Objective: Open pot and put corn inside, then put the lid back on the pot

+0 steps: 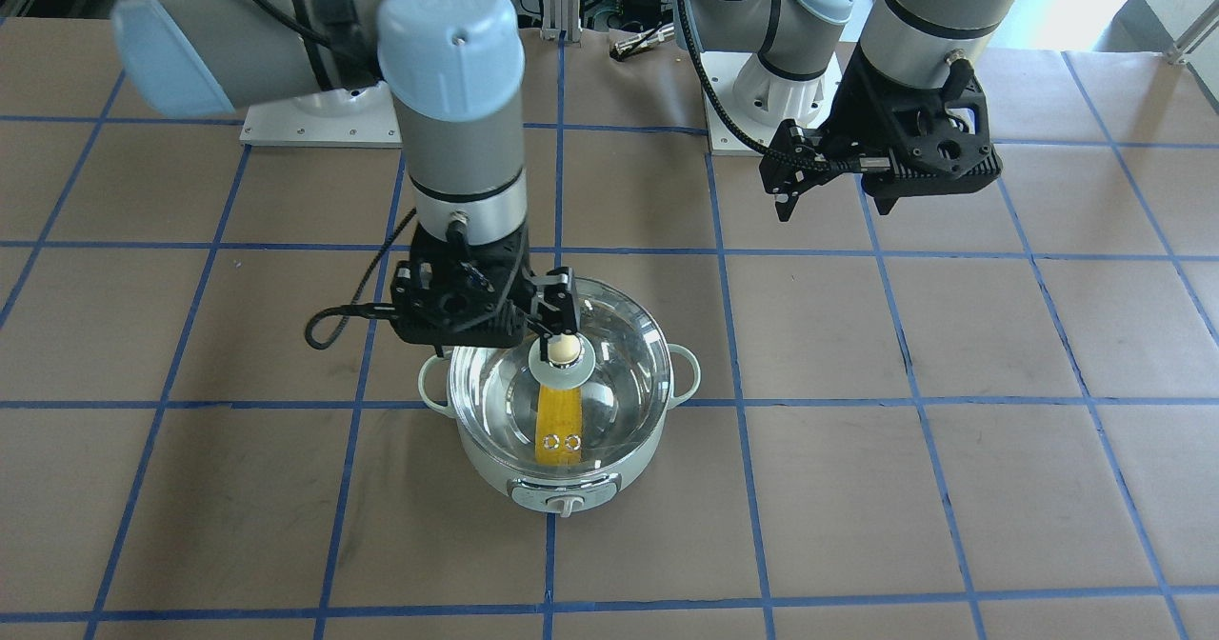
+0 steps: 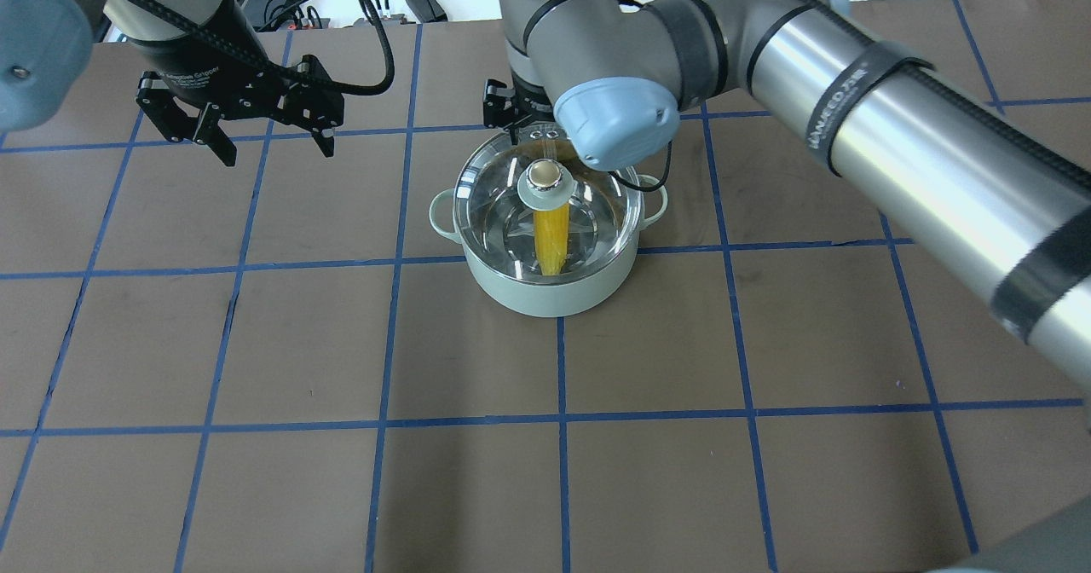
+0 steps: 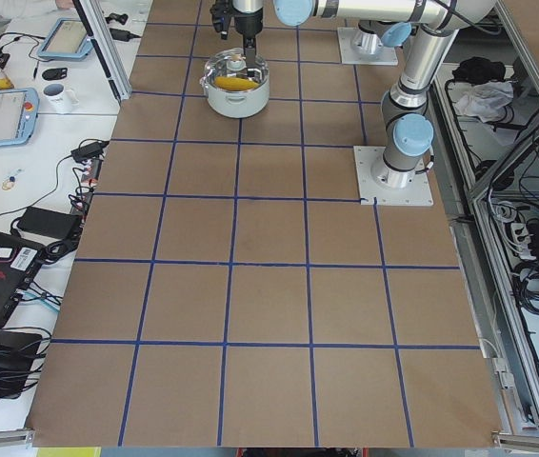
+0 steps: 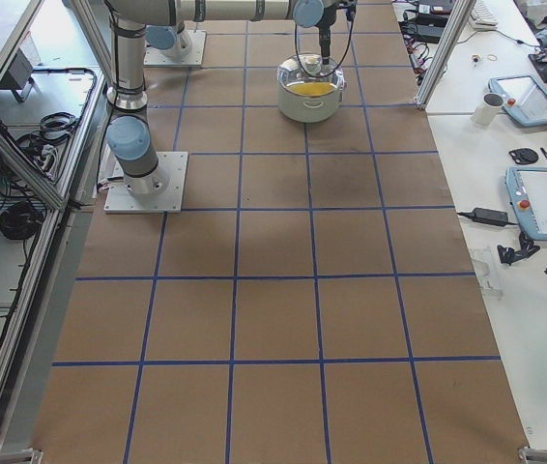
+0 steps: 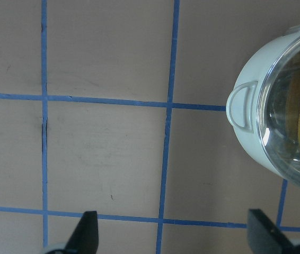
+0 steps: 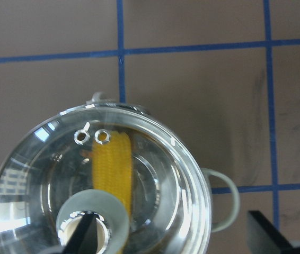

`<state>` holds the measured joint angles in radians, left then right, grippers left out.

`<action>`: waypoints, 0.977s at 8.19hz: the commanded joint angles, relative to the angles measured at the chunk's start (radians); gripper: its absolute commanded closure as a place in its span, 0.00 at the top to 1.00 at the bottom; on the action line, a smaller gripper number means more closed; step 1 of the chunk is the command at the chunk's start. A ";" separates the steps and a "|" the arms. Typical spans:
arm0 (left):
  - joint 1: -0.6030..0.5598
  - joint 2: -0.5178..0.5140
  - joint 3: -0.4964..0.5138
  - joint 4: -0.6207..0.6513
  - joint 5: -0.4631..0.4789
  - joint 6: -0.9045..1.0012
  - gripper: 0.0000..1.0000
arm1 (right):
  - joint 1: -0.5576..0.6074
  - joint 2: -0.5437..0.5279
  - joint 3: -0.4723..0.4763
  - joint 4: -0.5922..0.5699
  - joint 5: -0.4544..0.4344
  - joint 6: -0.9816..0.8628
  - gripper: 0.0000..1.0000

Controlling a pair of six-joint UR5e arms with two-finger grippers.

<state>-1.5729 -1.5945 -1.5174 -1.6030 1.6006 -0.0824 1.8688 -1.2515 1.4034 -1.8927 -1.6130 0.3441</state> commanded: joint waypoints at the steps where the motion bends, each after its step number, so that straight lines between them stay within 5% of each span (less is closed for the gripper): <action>1: 0.001 -0.012 0.000 0.017 0.001 0.010 1.00 | -0.179 -0.199 0.009 0.278 0.005 -0.341 1.00; 3: 0.001 -0.016 0.000 0.018 -0.001 -0.004 1.00 | -0.269 -0.261 0.009 0.340 0.015 -0.454 1.00; 8: 0.004 -0.016 -0.001 0.020 -0.001 0.001 1.00 | -0.273 -0.266 0.043 0.351 0.041 -0.455 1.00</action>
